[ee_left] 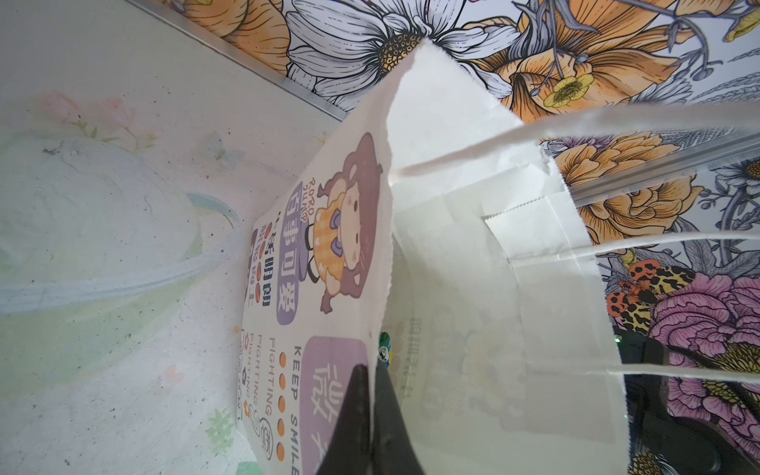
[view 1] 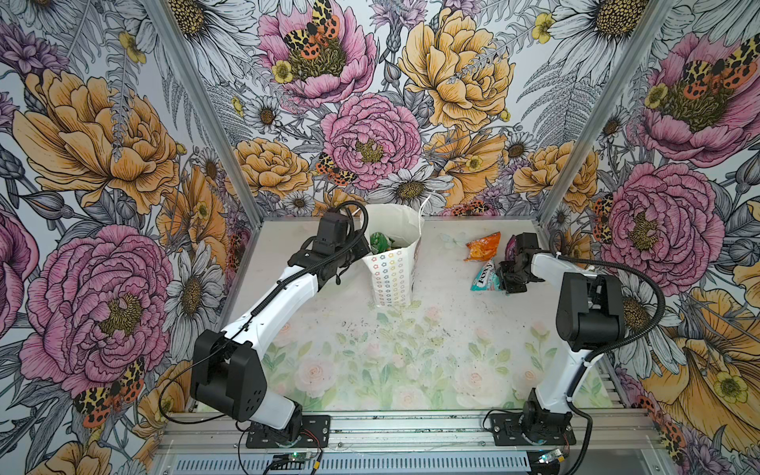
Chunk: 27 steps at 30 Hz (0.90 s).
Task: Place the snacks into the paper bag
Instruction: 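Lift the teal packet with the right gripper and carry it over the bag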
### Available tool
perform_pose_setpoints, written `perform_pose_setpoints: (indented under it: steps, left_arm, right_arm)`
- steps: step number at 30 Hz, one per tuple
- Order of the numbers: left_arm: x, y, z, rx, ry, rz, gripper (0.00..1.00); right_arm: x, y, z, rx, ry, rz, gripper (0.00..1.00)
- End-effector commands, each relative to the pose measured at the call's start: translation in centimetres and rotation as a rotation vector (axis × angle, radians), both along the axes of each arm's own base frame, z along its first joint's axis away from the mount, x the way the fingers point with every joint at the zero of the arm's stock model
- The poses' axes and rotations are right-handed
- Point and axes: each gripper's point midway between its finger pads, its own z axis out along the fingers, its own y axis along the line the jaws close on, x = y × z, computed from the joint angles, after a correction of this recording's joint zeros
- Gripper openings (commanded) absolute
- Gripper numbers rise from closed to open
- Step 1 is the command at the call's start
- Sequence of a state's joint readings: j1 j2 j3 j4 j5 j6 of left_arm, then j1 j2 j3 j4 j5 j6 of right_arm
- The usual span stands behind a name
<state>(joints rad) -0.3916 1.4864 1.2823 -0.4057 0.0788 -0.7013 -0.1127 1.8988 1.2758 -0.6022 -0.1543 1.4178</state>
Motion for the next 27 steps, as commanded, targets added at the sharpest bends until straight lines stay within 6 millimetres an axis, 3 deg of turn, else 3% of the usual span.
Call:
perform_pose_setpoints:
  steps: [1, 5, 12, 20, 27]
  left_arm:
    - [-0.2, -0.2, 2.2, -0.029, -0.065, -0.001, 0.00]
    - [-0.2, -0.1, 2.3, -0.029, -0.068, -0.001, 0.00]
    - [-0.1, -0.1, 2.6, -0.028, -0.075, 0.004, 0.00]
    - [0.1, -0.5, 2.9, -0.034, -0.079, -0.006, 0.00]
    - [-0.1, -0.5, 3.1, -0.035, -0.082, -0.007, 0.00]
  right_arm:
    - [1.4, -0.9, 5.3, -0.106, -0.155, 0.086, 0.00]
    - [3.0, -0.5, 12.9, -0.254, -0.352, 0.239, 0.00]
    - [1.9, 1.4, 27.3, -0.606, -0.723, 0.392, 0.00]
    - [0.0, 7.6, 38.2, -0.667, -1.100, 0.656, 0.00]
    - [-2.7, 12.4, 46.2, -0.780, -1.347, 0.775, 0.00]
